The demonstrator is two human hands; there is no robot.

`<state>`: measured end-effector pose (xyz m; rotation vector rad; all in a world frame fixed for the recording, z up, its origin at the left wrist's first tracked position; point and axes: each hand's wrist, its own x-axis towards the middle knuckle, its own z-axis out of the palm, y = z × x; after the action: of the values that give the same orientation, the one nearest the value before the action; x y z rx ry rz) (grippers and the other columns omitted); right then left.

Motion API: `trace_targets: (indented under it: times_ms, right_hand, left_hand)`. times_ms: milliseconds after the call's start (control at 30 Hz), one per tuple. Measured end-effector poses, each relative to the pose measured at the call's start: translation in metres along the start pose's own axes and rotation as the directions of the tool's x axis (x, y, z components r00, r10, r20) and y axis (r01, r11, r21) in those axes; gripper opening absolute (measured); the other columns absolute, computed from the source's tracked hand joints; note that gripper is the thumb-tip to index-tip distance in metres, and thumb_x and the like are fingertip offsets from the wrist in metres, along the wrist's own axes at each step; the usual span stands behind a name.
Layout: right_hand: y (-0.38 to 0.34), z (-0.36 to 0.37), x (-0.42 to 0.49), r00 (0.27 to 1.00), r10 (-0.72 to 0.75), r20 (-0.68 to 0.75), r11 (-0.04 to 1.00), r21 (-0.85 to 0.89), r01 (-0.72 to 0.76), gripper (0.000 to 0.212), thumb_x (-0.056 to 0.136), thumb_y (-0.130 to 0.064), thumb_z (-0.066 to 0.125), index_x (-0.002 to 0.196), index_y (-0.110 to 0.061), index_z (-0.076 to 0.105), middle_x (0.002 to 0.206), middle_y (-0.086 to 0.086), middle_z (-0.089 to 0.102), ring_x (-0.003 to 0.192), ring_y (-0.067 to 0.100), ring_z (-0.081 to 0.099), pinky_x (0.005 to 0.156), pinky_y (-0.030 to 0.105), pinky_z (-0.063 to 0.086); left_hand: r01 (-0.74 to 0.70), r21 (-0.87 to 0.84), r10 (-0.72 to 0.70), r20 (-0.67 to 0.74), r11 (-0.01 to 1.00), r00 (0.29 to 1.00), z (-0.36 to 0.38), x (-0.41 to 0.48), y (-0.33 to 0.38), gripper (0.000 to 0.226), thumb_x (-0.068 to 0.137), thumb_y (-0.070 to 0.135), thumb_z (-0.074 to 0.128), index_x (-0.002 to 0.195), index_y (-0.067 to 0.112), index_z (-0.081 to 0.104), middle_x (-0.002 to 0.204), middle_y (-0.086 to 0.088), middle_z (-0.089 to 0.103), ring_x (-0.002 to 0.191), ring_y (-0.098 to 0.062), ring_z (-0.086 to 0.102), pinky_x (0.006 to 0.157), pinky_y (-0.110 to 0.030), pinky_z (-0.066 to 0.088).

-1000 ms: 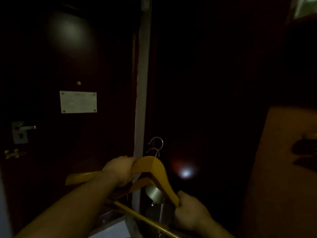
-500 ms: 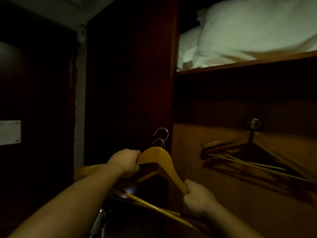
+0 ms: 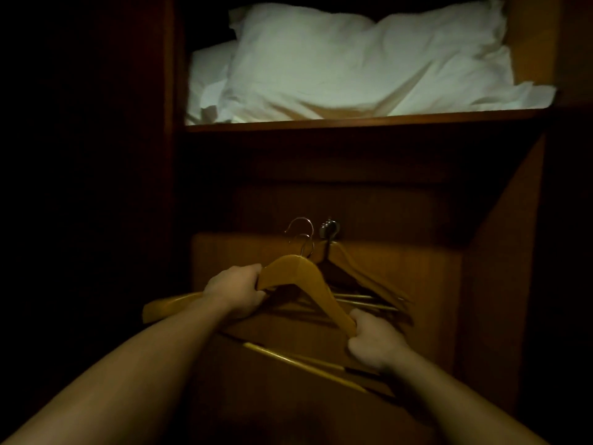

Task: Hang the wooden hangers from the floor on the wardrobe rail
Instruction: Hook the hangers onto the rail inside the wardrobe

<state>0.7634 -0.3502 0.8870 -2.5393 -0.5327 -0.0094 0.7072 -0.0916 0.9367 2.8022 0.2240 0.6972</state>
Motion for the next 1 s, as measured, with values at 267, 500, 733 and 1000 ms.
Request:
trace_targets:
  times_ms: [267,500,733,1000]
  right_hand:
    - [0.016,-0.036,0.041,0.991,0.100,-0.086,0.977,0.199,-0.081,0.066,0.077,-0.055,0.075,0.130,-0.023,0.054,0.105,-0.010,0.058,0.103,0.015,0.059,0.096,0.041,0.052]
    - [0.023,-0.056,0.075,0.962,0.205,-0.181,0.902,0.417,-0.114,0.049,0.093,-0.068,0.039,0.103,-0.027,0.064,0.101,-0.001,0.071,0.090,0.017,0.069,0.088,0.042,0.056]
    - [0.035,-0.056,0.116,0.951,0.220,-0.218,0.954,0.250,-0.163,0.043,0.100,-0.058,0.038,0.108,-0.023,0.062,0.098,-0.002,0.070,0.087,0.014,0.068,0.075,0.031,0.053]
    - [0.041,-0.049,0.178,0.978,0.147,-0.148,0.970,0.215,-0.114,0.050,0.099,-0.059,0.037,0.107,-0.019,0.066,0.098,0.002,0.072,0.089,0.019,0.070,0.089,0.042,0.056]
  left_hand:
    - [-0.105,-0.101,0.104,-0.011,0.989,0.994,0.019,0.080,0.024,0.014,0.091,0.030,0.062,0.103,0.032,0.054,0.086,0.007,0.064,0.074,-0.012,0.063,0.064,-0.030,0.051]
    - [-0.169,-0.154,0.172,0.002,0.973,0.985,0.038,0.133,0.016,0.013,0.089,0.032,0.061,0.101,0.033,0.057,0.085,0.008,0.065,0.073,-0.010,0.062,0.058,-0.027,0.044]
    - [-0.173,-0.173,0.178,0.011,0.969,0.984,0.067,0.167,0.013,0.013,0.088,0.031,0.063,0.097,0.034,0.055,0.081,0.007,0.066,0.070,-0.011,0.064,0.060,-0.030,0.052]
    - [-0.213,-0.038,0.207,-0.119,0.976,0.971,0.086,0.188,0.019,0.023,0.086,0.035,0.065,0.103,0.039,0.050,0.072,0.012,0.061,0.061,-0.001,0.059,0.058,-0.022,0.048]
